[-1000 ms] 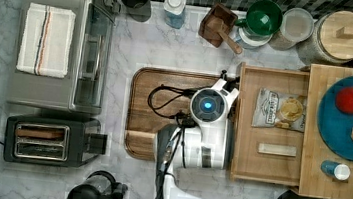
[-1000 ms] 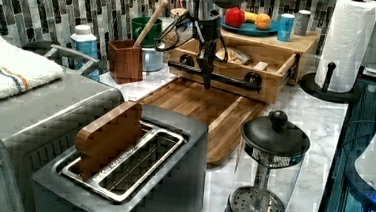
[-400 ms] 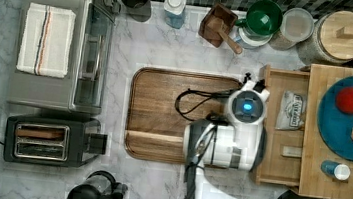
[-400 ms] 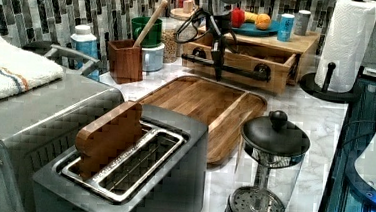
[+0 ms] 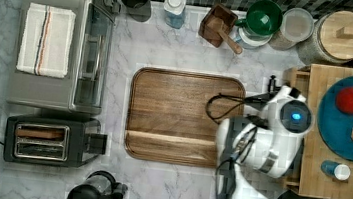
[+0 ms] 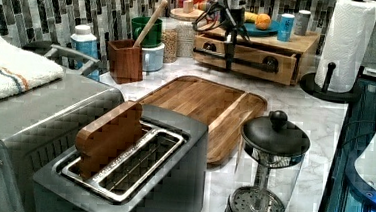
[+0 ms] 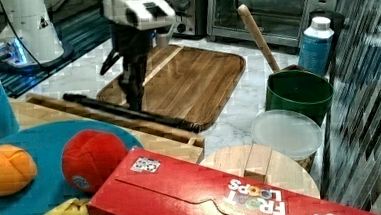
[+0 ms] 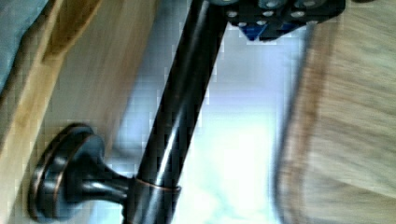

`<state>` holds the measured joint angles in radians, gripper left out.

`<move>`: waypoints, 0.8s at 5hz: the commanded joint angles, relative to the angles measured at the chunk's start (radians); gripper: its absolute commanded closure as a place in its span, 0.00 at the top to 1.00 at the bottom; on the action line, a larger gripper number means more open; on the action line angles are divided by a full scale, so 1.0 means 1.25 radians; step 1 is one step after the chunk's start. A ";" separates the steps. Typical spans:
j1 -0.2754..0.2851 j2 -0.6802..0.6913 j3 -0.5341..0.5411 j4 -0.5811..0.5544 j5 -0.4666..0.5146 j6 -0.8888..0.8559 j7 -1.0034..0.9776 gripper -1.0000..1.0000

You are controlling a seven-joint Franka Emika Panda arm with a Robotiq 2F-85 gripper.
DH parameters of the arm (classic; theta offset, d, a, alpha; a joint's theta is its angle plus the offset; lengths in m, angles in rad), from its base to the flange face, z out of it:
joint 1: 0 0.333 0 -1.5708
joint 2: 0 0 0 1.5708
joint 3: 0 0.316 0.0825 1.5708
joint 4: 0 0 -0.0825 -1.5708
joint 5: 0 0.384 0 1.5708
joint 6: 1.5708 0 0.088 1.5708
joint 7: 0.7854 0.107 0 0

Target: Close the drawer.

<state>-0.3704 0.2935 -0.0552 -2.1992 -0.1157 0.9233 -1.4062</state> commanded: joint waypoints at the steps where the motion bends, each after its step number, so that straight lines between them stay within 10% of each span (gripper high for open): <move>1: -0.092 0.041 -0.077 0.154 -0.008 0.041 -0.023 0.00; 4: -0.099 0.041 -0.070 0.154 -0.012 0.041 -0.021 0.00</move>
<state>-0.4202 0.3406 -0.0673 -2.1328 -0.1105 0.9224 -1.4102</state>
